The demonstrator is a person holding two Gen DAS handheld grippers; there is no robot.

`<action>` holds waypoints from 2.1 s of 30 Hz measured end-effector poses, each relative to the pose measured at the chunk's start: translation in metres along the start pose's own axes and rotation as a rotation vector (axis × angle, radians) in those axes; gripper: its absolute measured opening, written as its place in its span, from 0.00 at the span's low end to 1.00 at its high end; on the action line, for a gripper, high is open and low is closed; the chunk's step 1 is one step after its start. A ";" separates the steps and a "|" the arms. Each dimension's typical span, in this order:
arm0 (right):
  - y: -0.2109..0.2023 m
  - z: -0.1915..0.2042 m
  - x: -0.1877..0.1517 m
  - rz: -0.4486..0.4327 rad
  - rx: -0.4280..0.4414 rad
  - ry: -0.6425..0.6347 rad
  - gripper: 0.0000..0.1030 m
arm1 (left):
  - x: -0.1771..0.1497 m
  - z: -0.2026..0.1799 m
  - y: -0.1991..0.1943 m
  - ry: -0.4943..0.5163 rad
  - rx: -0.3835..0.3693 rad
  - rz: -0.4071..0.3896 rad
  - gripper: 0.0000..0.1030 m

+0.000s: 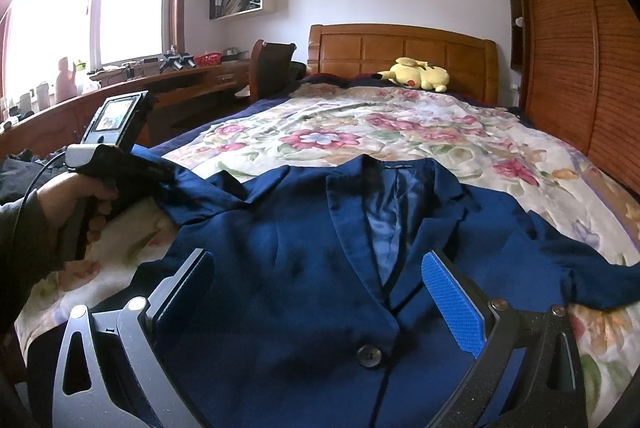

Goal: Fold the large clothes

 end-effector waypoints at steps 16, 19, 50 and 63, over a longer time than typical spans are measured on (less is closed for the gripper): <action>-0.012 -0.029 -0.006 0.007 -0.044 0.003 1.00 | -0.030 -0.099 -0.133 0.284 -0.266 -0.231 0.02; -0.014 -0.032 -0.007 0.010 -0.047 0.001 1.00 | -0.058 -0.121 -0.155 0.373 -0.306 -0.236 0.02; -0.013 -0.024 -0.010 0.042 0.020 -0.033 1.00 | -0.056 -0.062 -0.072 0.258 -0.157 -0.117 0.79; -0.008 -0.021 -0.011 0.054 0.023 -0.039 1.00 | -0.062 -0.061 -0.012 0.205 -0.160 0.065 0.79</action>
Point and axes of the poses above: each gripper's, at about its wrist camera, not at the fingertips, and y roughly the way its jaws point, z to its left, x to its top, the point moved 2 cm from there along y, roughly the way its jaws point, and after that the axes turned 7 degrees about -y, right-handed, at the moved point
